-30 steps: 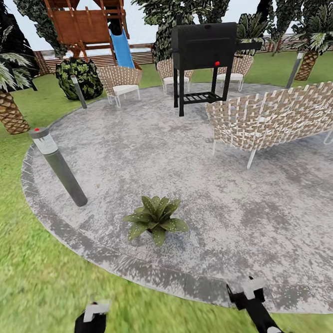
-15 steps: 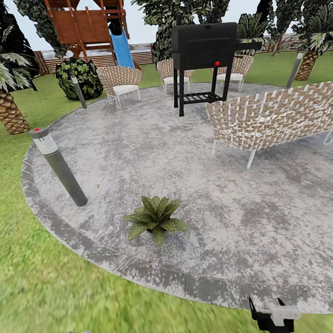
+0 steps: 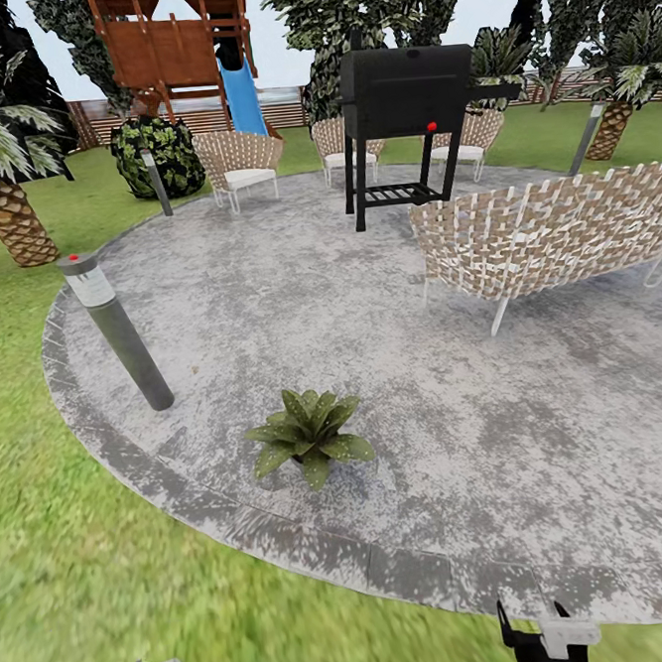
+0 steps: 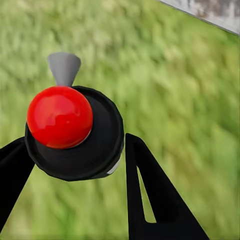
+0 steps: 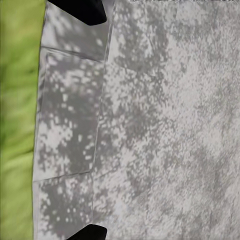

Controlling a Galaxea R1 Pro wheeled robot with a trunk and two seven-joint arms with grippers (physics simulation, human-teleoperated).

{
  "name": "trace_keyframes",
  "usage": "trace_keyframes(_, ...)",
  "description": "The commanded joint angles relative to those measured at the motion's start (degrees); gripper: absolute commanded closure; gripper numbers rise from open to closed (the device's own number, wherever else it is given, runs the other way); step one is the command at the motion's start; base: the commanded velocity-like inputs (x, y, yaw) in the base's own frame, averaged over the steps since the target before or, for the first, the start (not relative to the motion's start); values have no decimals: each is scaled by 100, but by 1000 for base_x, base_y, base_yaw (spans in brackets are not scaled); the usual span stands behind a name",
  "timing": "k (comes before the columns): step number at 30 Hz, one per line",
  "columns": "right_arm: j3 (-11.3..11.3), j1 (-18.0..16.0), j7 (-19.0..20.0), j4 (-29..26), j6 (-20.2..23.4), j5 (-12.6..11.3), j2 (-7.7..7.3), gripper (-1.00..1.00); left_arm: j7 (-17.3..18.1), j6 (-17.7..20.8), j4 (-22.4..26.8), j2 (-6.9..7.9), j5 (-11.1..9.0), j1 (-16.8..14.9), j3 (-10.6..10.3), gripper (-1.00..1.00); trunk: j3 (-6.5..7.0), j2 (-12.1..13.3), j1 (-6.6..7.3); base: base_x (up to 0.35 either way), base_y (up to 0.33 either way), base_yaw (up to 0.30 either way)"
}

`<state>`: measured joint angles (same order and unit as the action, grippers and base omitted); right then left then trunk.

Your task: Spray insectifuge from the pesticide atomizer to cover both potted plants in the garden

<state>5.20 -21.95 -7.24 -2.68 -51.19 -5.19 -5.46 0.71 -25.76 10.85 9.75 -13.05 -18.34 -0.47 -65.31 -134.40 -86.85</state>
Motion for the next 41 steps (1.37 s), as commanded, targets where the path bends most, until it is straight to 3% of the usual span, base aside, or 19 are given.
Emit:
trace_keyframes(1,56,-2,-4,3,-11,-52,2,-100,8,-17,-4,1,-24,-3,-6,100,-4,-2,1,0,0,0)
trace_keyframes(38,59,165,-6,136,12,-50,45,-100,17,-62,85,-32,-5,-3,-67,100,-4,-2,1,0,0,0)
trace_keyframes(41,61,165,-6,136,12,-52,152,-100,17,-68,90,-28,-5,-3,-73,100,-4,-2,1,0,0,0)
